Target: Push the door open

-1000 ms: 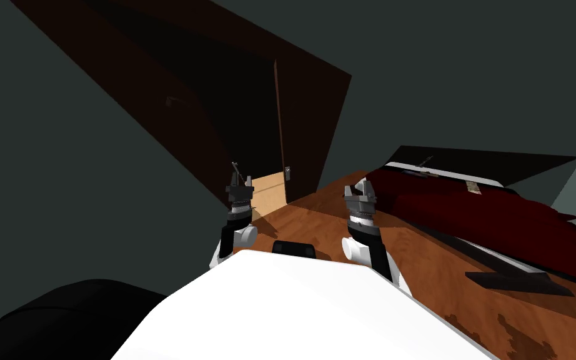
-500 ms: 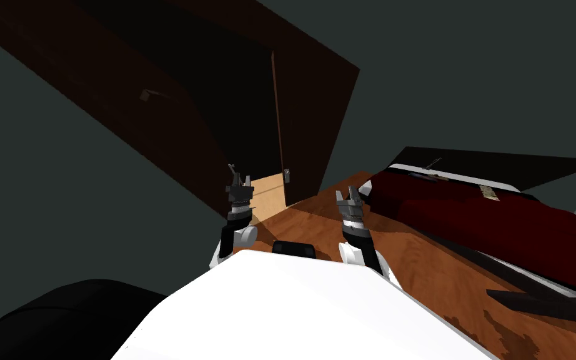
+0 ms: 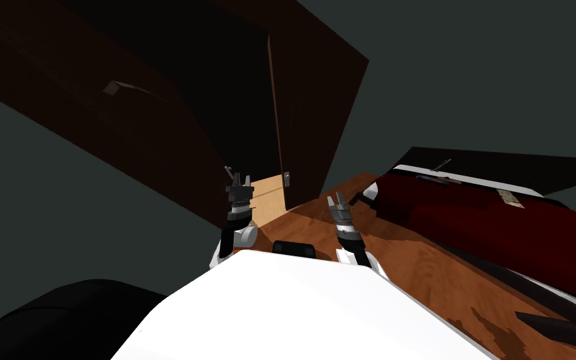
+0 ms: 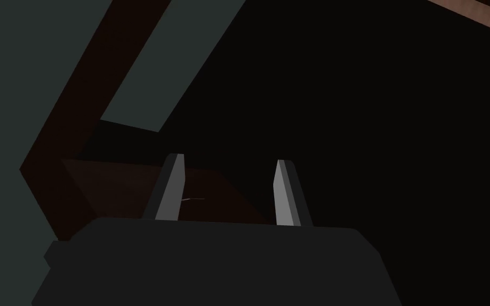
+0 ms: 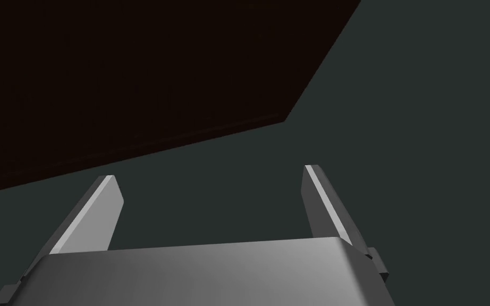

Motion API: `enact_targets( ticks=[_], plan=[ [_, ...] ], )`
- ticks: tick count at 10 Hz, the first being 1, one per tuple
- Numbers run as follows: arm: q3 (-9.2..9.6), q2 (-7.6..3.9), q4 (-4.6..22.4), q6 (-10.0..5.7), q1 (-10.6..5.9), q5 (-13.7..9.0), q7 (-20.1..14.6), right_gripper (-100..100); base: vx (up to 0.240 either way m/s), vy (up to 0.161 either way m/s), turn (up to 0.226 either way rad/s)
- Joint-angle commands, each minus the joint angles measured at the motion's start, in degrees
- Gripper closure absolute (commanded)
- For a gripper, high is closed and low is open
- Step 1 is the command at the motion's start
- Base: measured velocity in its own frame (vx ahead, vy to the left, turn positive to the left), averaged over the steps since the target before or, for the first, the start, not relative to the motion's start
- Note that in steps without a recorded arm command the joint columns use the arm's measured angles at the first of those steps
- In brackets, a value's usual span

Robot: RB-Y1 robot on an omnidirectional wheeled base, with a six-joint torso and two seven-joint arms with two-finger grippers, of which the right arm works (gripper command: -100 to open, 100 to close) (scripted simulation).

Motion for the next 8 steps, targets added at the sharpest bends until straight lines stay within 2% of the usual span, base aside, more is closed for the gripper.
enact_targets(
  ticks=[1, 8],
  plan=[
    [1.27, -0.32, 1.58, -1.0, 0.89, 1.35, -0.64, -100, 0.157, 0.014, 0.01],
    [8.41, -3.34, 7.76, -2.5, 4.87, 9.59, -5.52, -100, 0.189, 0.011, 0.006]
  ],
)
